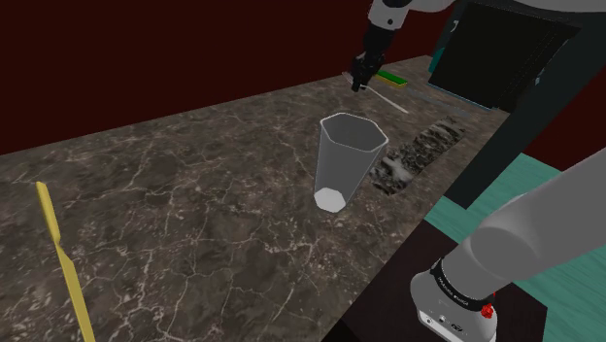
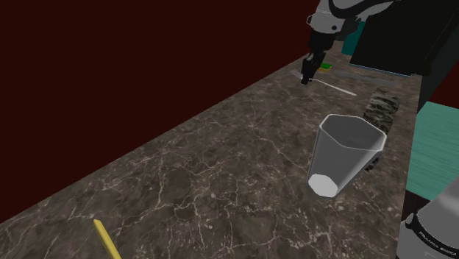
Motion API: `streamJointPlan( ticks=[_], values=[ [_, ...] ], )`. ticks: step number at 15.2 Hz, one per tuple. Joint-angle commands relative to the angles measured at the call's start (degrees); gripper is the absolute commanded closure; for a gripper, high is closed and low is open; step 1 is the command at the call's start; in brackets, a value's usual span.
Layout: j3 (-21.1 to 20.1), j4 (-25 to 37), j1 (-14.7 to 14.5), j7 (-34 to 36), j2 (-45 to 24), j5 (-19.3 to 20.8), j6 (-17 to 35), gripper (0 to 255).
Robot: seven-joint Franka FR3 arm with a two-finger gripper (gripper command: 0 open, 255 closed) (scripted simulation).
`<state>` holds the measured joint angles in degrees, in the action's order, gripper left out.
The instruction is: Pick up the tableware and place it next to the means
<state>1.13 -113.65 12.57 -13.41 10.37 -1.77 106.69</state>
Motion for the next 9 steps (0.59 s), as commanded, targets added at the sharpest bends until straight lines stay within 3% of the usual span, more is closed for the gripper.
streamJointPlan(
  ticks=[1,9],
  values=[
    [1.7,0.0,1.2,-2.8,0.1,0.2,-0.2,255],
    [8.4,0.9,5.8,-14.0,-0.4,0.7,-0.9,255]
  ],
)
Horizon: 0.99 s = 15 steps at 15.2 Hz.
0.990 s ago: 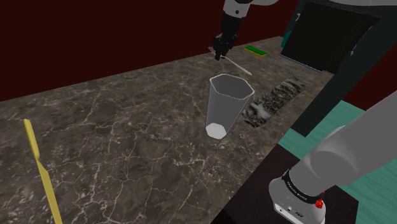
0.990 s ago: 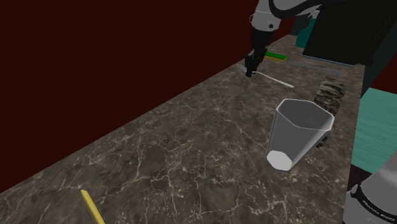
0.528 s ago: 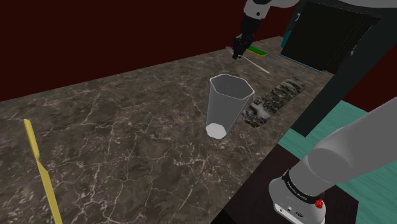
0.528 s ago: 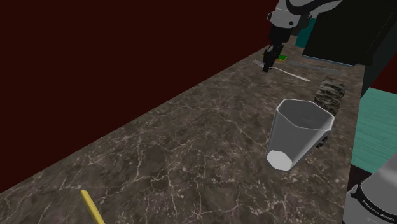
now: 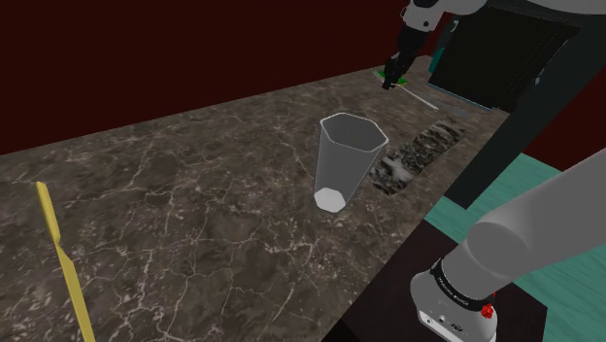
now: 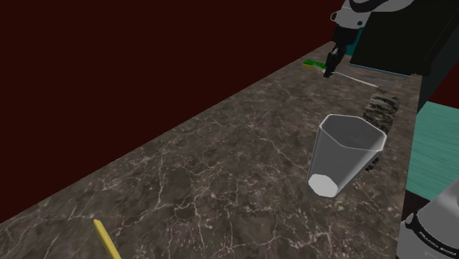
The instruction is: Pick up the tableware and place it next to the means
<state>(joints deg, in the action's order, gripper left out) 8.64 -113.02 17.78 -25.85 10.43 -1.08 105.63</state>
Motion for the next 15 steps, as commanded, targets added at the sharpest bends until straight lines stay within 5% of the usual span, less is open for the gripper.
streamJointPlan(
  ticks=[1,4,15],
  values=[
    [1.7,0.7,1.1,-3.0,-0.8,0.0,0.0,255],
    [4.4,2.4,3.0,-7.6,-2.3,-0.1,-0.4,255],
    [4.6,-5.1,3.1,-8.1,-3.2,-0.3,8.0,255]
  ],
)
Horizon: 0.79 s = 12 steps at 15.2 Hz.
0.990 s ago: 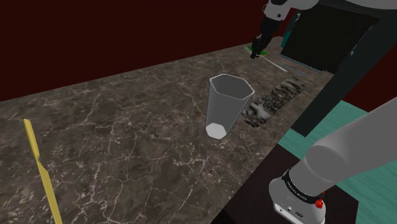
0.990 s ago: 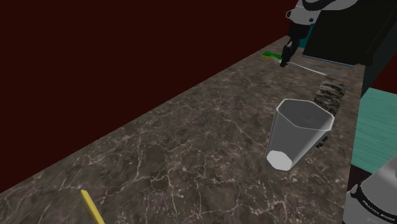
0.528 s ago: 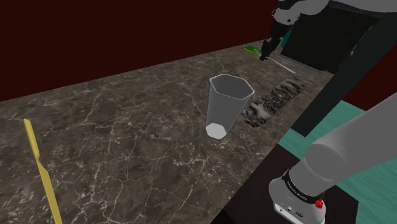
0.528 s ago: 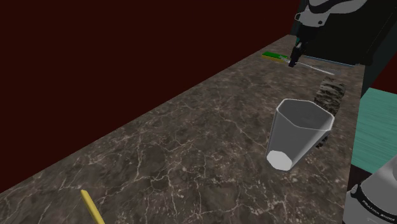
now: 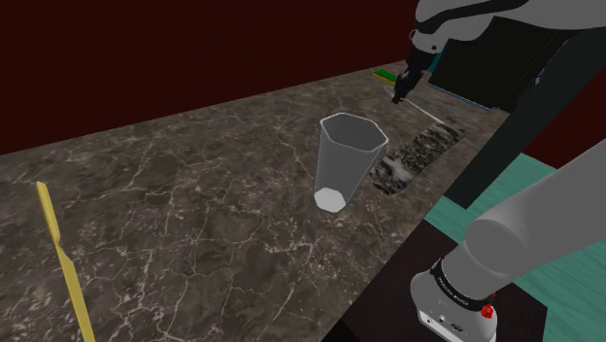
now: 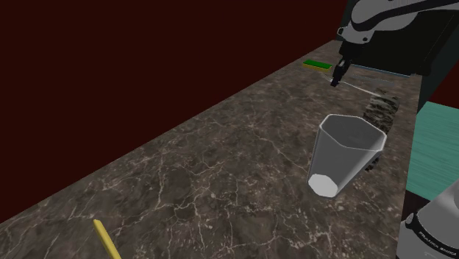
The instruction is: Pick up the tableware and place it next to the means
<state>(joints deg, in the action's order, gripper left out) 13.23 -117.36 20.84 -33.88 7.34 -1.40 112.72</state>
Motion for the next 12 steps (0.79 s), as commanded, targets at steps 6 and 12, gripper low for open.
streamJointPlan(
  ticks=[6,12],
  values=[
    [0.1,-3.1,0.0,-0.3,-0.8,-0.2,3.9,255],
    [0.1,-3.1,0.0,-0.3,-0.8,-0.2,3.9,0]
  ],
)
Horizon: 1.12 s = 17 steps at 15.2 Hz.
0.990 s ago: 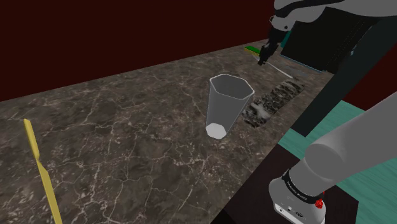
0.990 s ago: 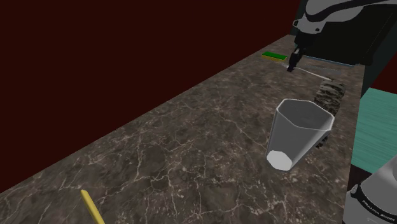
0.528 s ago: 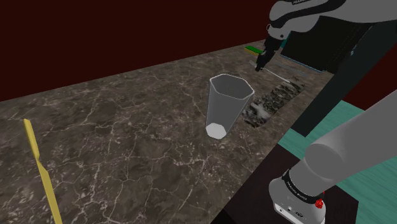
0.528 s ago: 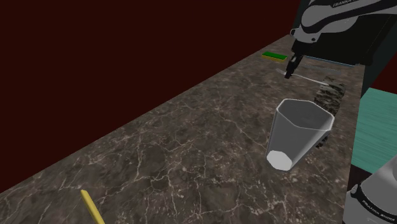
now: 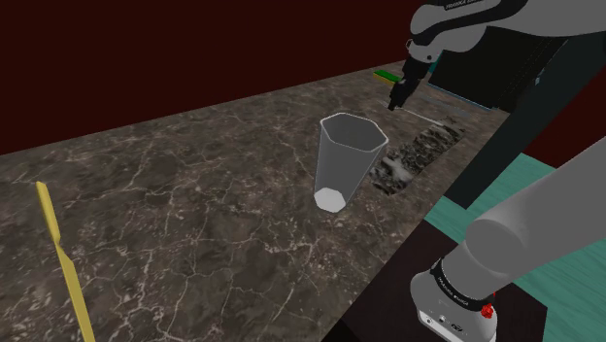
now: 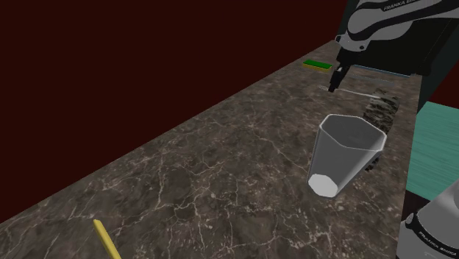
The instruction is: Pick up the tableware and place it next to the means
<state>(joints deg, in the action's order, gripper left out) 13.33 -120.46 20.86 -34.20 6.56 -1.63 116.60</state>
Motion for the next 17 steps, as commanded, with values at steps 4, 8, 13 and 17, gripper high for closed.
streamJointPlan(
  ticks=[4,8,13,17],
  values=[
    [0.0,0.0,0.0,0.0,0.0,0.0,0.0,0],
    [0.0,4.3,0.1,0.3,1.4,0.4,-5.7,0],
    [-0.1,5.5,0.1,0.4,1.7,0.5,-7.2,0],
    [-0.1,5.5,0.1,0.4,1.7,0.5,-7.2,0]
  ],
)
